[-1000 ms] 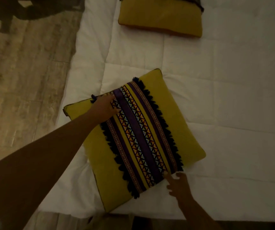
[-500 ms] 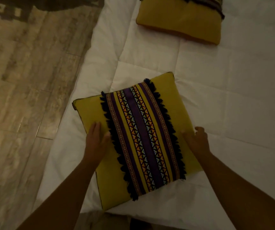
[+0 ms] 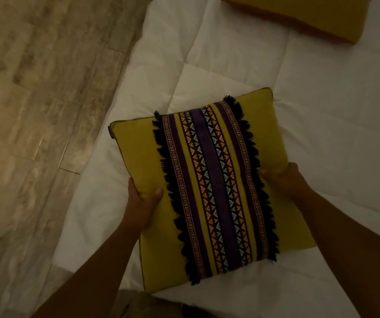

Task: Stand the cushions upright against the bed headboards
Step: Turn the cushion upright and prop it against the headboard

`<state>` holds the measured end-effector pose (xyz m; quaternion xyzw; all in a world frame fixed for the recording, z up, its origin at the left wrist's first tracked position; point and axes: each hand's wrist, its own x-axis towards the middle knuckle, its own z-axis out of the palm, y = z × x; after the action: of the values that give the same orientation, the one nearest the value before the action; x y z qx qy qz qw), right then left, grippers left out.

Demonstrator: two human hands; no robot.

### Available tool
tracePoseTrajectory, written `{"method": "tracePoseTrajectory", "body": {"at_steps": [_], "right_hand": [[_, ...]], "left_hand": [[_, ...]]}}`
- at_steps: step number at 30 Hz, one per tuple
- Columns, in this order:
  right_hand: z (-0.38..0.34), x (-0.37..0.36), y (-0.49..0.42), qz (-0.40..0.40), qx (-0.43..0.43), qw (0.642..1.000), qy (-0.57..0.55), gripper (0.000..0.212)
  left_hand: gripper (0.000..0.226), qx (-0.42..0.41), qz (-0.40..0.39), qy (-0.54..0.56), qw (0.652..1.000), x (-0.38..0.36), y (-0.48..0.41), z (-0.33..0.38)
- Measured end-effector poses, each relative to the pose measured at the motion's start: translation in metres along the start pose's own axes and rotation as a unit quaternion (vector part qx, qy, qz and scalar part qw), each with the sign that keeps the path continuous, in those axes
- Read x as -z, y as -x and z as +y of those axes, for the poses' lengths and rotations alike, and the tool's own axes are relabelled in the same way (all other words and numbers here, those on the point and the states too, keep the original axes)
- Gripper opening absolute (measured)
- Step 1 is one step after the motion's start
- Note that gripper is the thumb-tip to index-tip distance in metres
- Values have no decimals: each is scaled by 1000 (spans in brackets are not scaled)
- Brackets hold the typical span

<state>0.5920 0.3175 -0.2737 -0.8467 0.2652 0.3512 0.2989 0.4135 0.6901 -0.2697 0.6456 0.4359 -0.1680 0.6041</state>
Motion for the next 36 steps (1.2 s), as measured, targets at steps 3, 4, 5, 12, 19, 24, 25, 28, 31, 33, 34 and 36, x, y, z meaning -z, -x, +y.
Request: {"method": "tracePoseTrajectory", "body": {"at_steps": [3,4,5,12,19,24,25,28,31,33,34,36], "right_hand": [[3,-7,-3,9,7,1000,-2,106],[3,-6,-3,12,7,1000,-1,107],[3,-4,0,12,4,1000,-1,108],[-7,17,48,-19,18,994,-109,75],[7,18,135,12,9,973,-229,32],[19,36,192,23,13,957,-287,51],[21,41,203,35,15,956,-291,57],[33,60,235,76,51,945,-314,75],[48,82,261,77,81,930,-350,87],[51,92,276,50,83,920,-379,90],[50,94,282,36,90,919,-383,89],[51,95,295,29,104,919,-380,80]], "left_hand": [[103,19,4,10,1000,0,-7,-2],[104,26,6,8,1000,0,-8,-2],[105,36,8,6,999,1,-8,-1],[74,63,-14,28,998,15,3,38],[79,0,-17,-6,1000,44,40,112],[89,-92,-55,-52,993,56,89,164],[90,-113,-60,-58,990,58,100,174],[95,-190,-66,-101,974,68,132,195],[94,-213,-83,-87,970,85,161,208],[95,-196,-117,-63,972,89,174,208],[99,-190,-132,-66,971,88,177,206],[104,-196,-153,-77,965,81,181,203]]}}
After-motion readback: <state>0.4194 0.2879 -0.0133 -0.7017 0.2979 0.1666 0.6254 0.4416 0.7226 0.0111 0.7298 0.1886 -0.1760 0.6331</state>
